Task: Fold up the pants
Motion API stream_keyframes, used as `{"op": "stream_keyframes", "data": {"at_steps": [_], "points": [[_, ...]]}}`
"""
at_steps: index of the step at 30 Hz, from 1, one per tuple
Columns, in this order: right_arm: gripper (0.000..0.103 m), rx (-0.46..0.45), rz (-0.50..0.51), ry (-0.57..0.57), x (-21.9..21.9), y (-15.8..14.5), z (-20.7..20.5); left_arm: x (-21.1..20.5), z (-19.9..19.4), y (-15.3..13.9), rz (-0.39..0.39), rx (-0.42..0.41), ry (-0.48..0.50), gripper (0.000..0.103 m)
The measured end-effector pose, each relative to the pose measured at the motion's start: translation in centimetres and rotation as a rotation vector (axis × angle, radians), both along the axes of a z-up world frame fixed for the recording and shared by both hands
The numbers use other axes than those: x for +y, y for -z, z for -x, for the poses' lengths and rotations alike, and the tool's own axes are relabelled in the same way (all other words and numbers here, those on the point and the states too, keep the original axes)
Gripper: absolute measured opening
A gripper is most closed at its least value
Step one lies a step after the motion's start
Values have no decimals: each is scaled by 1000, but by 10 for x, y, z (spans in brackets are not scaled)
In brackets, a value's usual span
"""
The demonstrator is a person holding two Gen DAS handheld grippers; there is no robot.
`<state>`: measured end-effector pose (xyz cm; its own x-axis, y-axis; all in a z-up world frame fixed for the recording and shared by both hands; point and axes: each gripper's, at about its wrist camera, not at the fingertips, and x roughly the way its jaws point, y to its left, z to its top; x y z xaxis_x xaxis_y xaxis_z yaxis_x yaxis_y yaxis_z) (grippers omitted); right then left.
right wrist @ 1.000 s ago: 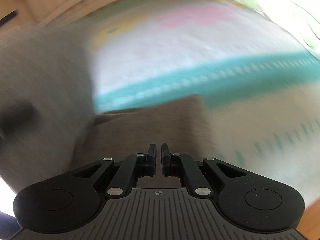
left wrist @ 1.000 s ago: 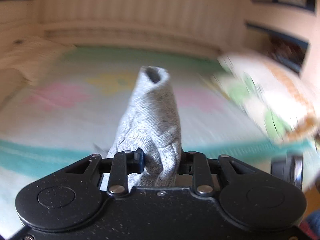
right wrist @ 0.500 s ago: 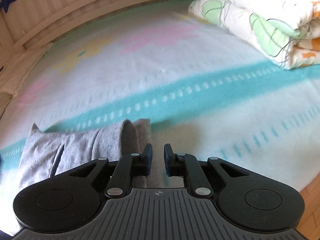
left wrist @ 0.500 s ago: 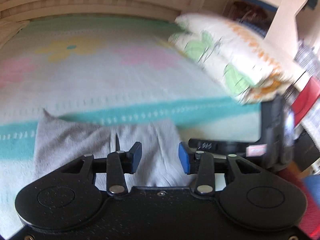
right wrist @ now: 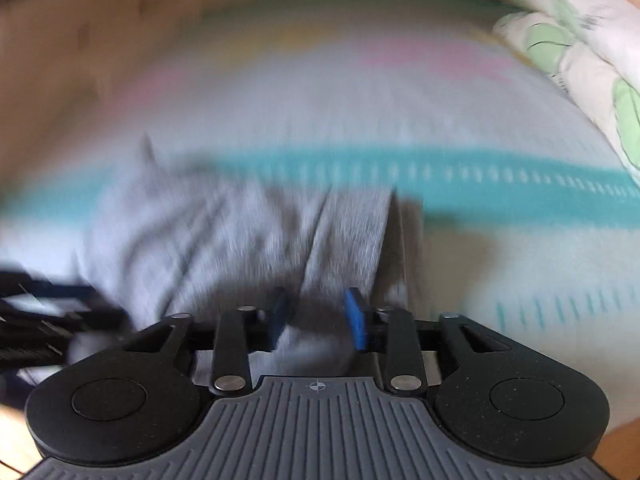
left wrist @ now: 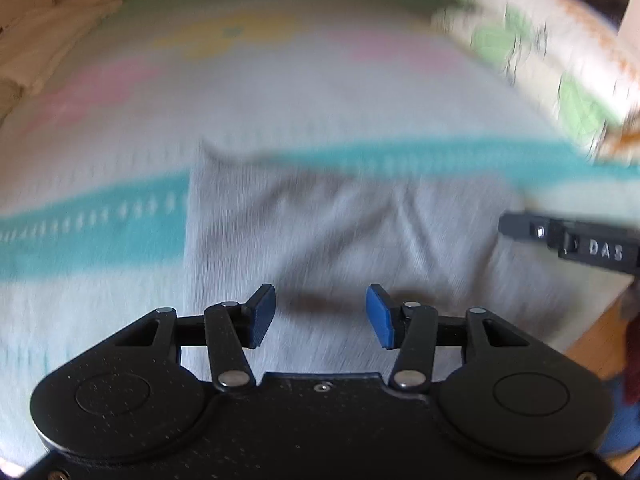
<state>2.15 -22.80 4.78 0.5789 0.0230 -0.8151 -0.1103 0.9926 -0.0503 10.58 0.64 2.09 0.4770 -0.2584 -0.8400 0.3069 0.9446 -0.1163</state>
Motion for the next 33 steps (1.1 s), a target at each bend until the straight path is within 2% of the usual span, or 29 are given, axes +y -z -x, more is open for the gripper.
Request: {"op": "stream_keyframes", "data": {"at_steps": [2, 6, 8, 10, 11, 13, 16, 19, 23, 26, 29, 33], "points": [[39, -16, 31, -17, 4, 0, 2, 2, 9, 16, -3, 39, 1, 58], [45, 16, -10, 12, -3, -2, -3, 1, 31, 15, -13, -8, 53, 64], [46, 11, -41, 33, -7, -4, -3, 8, 33, 14, 20, 7, 57, 64], [46, -32, -65, 56, -11, -10, 1, 18, 32, 9, 63, 19, 53, 65], [46, -59, -73, 67, -13, -13, 1, 27, 29, 5, 94, 19, 30, 65], [54, -100, -97, 93, -20, -18, 2, 45, 15, -11, 141, 3, -40, 65], [63, -116, -172, 126, -32, -22, 1, 75, -6, -24, 168, -33, -165, 66], [67, -90, -221, 139, -39, -19, 0, 98, -19, -26, 204, -33, -233, 78], [67, -48, -189, 148, -39, -10, -1, 104, -25, -14, 205, 24, -259, 79], [69, -16, -187, 156, -41, -3, -2, 96, -24, 3, 198, 89, -229, 79], [77, 4, -188, 169, -43, 4, -5, 84, -20, 14, 179, 130, -174, 79], [87, 23, -200, 191, -47, 11, -10, 77, -22, 24, 161, 162, -168, 80]]}}
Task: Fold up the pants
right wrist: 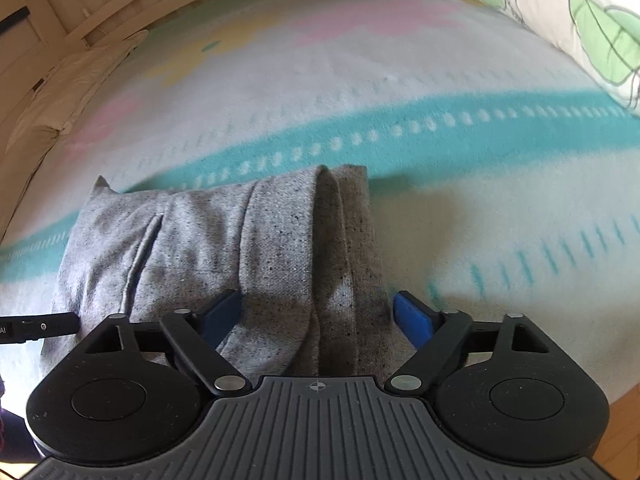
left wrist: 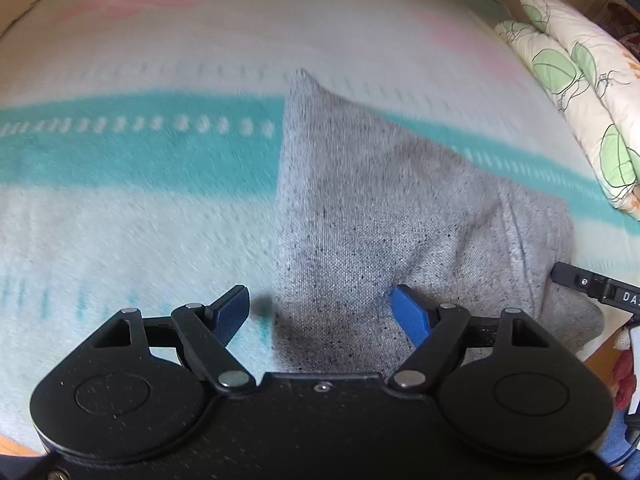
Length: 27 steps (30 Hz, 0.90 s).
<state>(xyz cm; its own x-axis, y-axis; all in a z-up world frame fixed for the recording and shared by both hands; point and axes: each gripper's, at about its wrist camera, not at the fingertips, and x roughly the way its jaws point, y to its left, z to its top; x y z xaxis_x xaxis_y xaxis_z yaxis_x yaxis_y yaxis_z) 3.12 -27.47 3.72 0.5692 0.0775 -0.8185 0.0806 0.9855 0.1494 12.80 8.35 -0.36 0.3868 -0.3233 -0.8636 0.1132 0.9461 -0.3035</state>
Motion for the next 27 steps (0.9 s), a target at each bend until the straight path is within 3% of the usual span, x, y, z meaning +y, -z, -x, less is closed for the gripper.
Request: {"op": "stream_keyframes", "data": {"at_steps": [2, 4, 8, 12, 17, 18, 20, 21, 22, 23, 27], "points": [[91, 11, -32, 14, -4, 5, -2, -1, -3, 3, 9, 8, -2, 85], [103, 13, -81, 20, -8, 9, -5, -4, -5, 5, 10, 6, 3, 89], [103, 9, -70, -4, 0, 12, -10, -14, -12, 10, 7, -1, 27, 100], [103, 3, -95, 5, 0, 11, -13, -24, -16, 12, -24, -35, 61, 102], [103, 6, -97, 6, 2, 12, -16, -21, -21, 13, 6, -34, 59, 101], [100, 9, -96, 2, 3, 12, -16, -22, -21, 13, 6, -34, 60, 101], [83, 5, -100, -16, 5, 9, -15, -22, -20, 13, -2, -43, 56, 100], [60, -2, -113, -25, 6, 6, -14, -22, -18, 12, -3, -50, 58, 98], [42, -6, -150, -36, 6, 5, -13, -23, -17, 11, -2, -60, 61, 89], [38, -17, -167, -38, 6, 3, -11, -24, -15, 10, 9, -65, 68, 76], [29, -75, -66, -83, 23, -10, -3, -28, -11, 0, 17, -94, 49, 47]]}}
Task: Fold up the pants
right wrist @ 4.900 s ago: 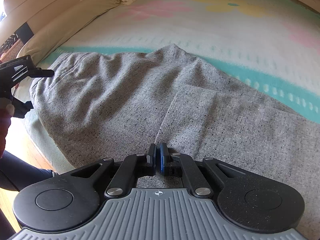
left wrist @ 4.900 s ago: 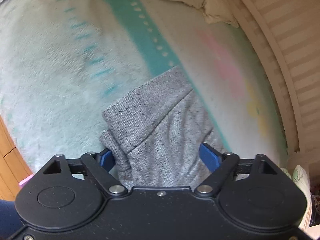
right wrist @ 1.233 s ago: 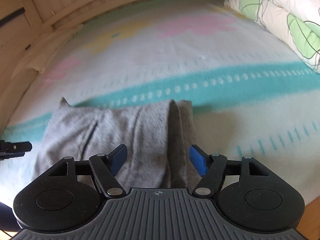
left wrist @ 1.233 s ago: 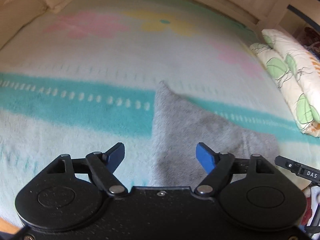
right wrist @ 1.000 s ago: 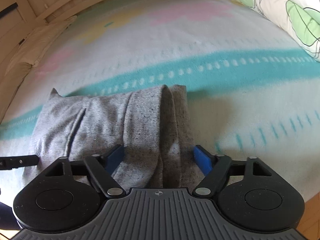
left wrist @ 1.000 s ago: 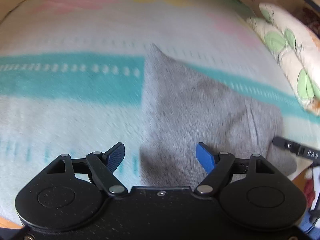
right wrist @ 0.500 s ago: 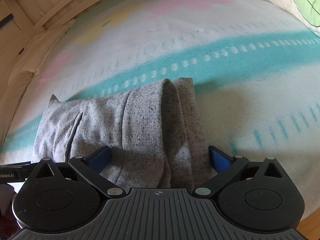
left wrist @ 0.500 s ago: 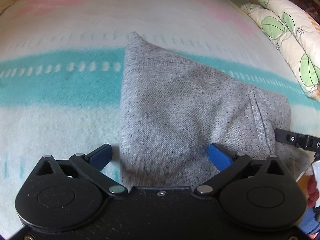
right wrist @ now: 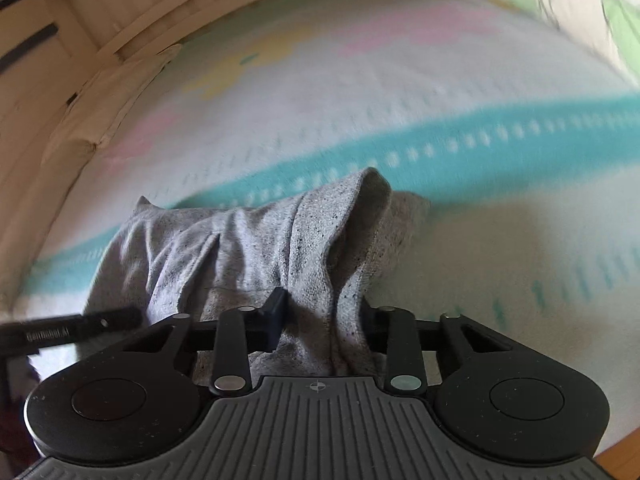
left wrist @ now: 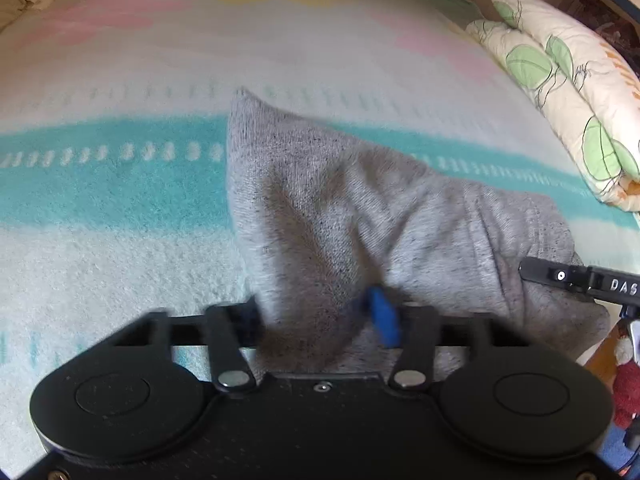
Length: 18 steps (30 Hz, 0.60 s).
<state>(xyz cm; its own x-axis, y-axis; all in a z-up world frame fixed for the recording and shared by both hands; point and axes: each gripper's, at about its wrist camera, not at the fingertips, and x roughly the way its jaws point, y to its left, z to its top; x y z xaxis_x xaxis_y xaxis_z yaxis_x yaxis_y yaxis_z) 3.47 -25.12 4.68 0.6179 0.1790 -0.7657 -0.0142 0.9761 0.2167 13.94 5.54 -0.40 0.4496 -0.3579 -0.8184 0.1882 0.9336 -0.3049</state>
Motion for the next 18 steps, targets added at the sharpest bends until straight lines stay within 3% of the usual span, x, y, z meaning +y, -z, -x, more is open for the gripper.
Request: {"op": "stream_keyframes", "data": {"at_steps": [2, 4, 11, 18], "points": [[28, -43, 50, -30, 11, -10, 6, 2, 4, -6, -3, -17, -25, 28], [27, -86, 74, -57, 21, -22, 14, 5, 10, -12, -3, -35, -41, 24], [26, -176, 44, -129, 46, -54, 23, 6, 30, -42, -36, -136, -58, 21], [26, -220, 53, -167, 64, -96, -15, 26, 14, -91, -40, -228, -97, 21]]}}
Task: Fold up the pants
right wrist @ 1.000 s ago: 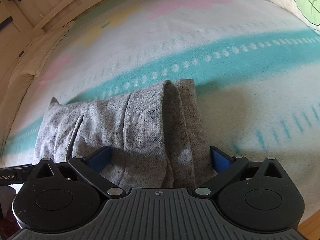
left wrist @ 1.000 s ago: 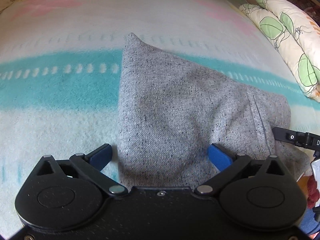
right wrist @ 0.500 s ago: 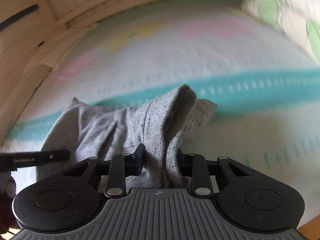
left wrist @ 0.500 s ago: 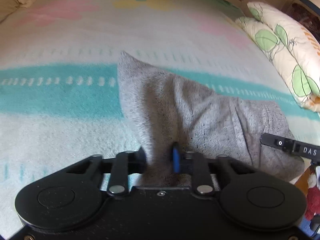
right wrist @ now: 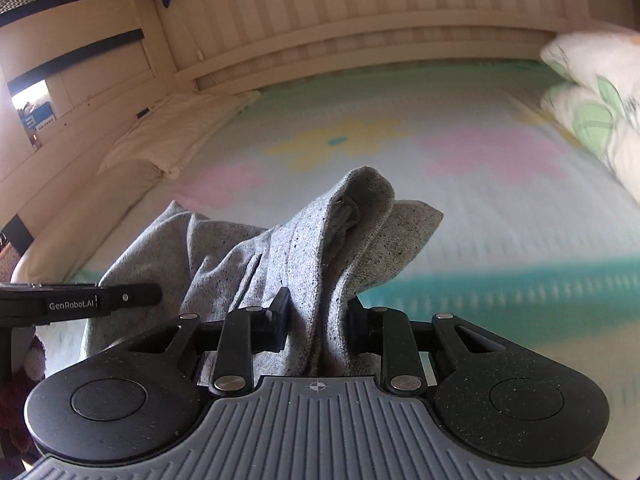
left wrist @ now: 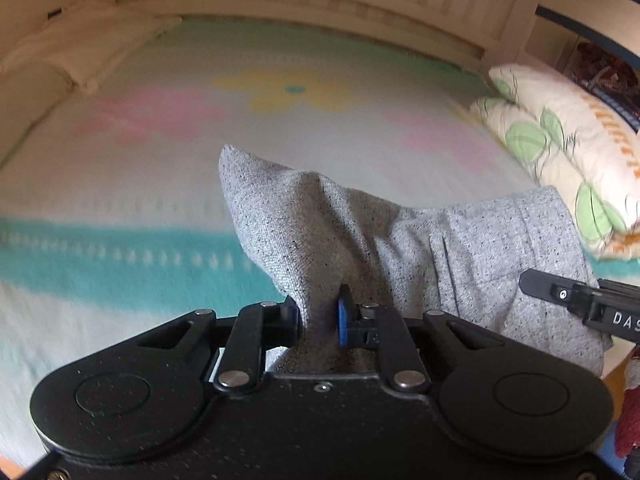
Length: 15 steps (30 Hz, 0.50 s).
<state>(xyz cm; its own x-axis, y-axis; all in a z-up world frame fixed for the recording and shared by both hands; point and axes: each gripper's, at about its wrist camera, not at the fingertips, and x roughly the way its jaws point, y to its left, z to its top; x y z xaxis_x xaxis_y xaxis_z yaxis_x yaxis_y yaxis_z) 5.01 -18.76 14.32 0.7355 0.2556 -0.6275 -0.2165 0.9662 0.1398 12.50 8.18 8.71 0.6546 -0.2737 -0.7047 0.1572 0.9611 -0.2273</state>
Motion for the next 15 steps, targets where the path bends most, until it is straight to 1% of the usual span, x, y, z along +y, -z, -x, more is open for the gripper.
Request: {"op": "stream_keyframes", "data": {"at_steps": [5, 9, 12, 14, 15], "points": [[26, -22, 5, 6, 9, -27, -57, 0, -45, -35, -25, -53, 1, 21], [26, -20, -4, 19, 13, -34, -107, 2, -96, -52, -22, -63, -22, 21], [26, -11, -7, 30, 14, -24, -144, 4, -134, -51, -22, -60, -39, 21], [27, 3, -7, 38, 14, -9, -167, 5, -155, -43, -31, -60, -50, 21], [29, 8, 0, 42, 14, 1, -178, 8, -163, -36, -34, -58, -56, 21]]}}
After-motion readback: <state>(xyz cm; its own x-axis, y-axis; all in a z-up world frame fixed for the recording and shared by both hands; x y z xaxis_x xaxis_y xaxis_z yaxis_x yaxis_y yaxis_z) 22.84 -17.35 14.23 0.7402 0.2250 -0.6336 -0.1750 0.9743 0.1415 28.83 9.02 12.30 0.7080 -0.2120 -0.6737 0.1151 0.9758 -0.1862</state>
